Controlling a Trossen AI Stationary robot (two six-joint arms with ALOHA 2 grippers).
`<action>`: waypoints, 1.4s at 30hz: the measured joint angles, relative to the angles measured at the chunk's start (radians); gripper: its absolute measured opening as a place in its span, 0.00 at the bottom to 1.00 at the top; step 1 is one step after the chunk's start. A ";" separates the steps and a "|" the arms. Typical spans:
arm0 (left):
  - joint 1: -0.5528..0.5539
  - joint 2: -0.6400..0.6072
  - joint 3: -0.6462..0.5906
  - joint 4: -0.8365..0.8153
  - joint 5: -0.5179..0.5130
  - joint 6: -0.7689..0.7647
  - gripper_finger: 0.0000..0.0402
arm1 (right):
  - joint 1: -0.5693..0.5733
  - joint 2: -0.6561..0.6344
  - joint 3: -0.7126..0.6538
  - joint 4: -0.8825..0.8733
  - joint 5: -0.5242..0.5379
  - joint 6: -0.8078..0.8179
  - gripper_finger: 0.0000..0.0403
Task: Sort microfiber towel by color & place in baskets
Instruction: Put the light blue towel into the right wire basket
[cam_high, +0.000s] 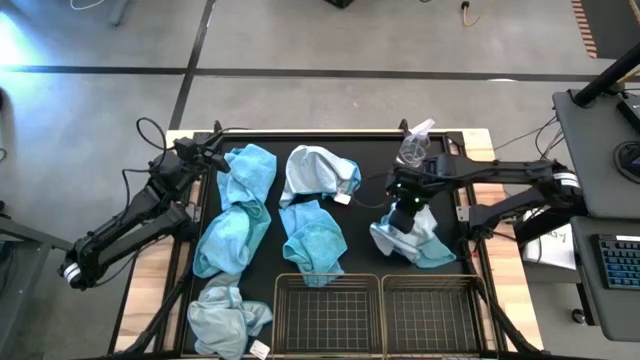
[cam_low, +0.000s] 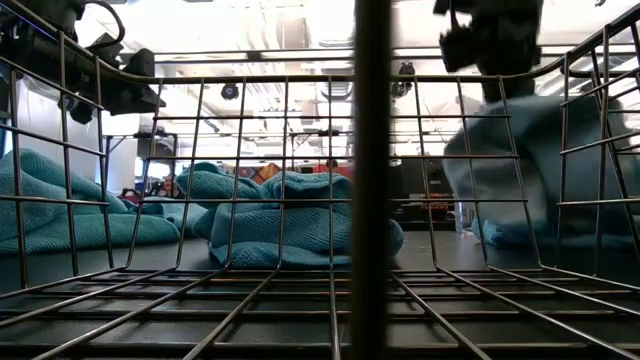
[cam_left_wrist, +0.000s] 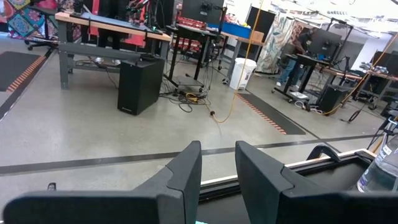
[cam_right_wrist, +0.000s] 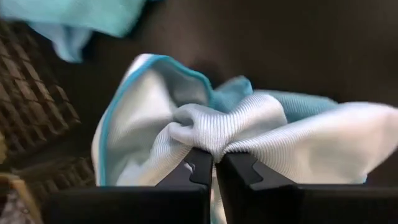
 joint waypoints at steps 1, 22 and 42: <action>0.000 0.000 0.000 0.000 0.000 0.003 0.21 | 0.000 -0.005 0.017 -0.001 -0.001 0.000 0.02; 0.000 0.000 0.000 -0.015 0.000 0.007 0.21 | 0.140 -0.054 0.278 -0.160 0.013 0.171 0.02; 0.000 0.000 0.000 -0.016 0.000 0.002 0.21 | 0.642 -0.015 0.407 -0.122 0.022 0.331 0.02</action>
